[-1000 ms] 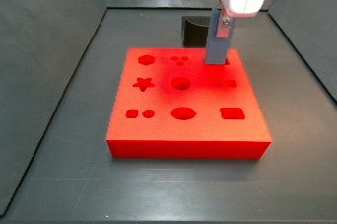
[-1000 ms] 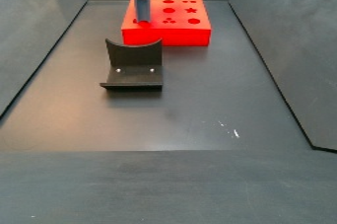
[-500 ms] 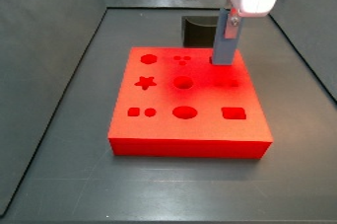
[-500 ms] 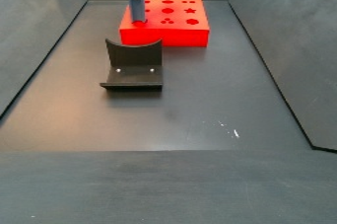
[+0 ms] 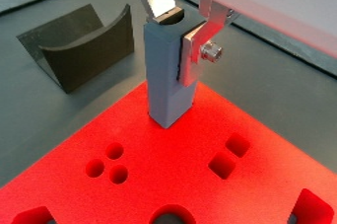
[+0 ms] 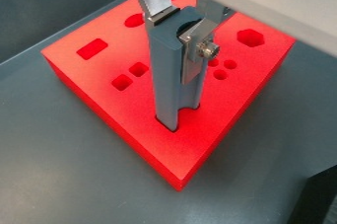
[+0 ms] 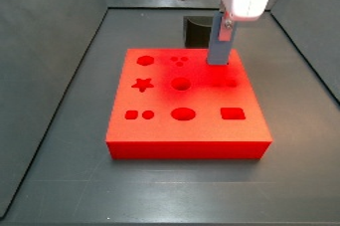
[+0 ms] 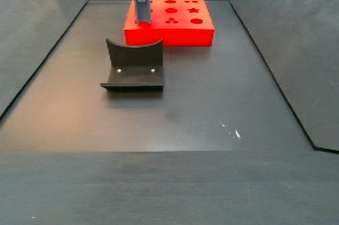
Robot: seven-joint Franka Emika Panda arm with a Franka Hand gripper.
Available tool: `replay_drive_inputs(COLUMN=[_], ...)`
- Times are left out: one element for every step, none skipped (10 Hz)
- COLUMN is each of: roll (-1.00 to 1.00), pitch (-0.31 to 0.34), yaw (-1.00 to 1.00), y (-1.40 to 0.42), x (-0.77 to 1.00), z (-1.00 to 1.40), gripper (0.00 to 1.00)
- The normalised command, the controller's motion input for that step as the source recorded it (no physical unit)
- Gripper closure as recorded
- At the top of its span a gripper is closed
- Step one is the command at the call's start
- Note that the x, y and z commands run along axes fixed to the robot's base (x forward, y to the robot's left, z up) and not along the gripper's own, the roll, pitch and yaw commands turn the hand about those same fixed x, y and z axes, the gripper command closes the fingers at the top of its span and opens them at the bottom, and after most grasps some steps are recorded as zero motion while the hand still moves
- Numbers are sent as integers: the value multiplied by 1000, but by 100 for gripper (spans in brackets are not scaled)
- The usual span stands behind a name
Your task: Insert the arch object.
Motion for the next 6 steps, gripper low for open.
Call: replay_drive_inputs(roll=[31, 49, 81, 129, 161, 139], pitch=[-9, -37, -50, -47, -21, -3], yaw=[0, 0, 0, -31, -86, -86], y=[0, 0, 0, 0, 0, 0], x=[234, 231, 169, 54, 0, 0], z=[-466, -509, -511, -543, -563, -529], gripper=[100, 100, 100, 100, 100, 100])
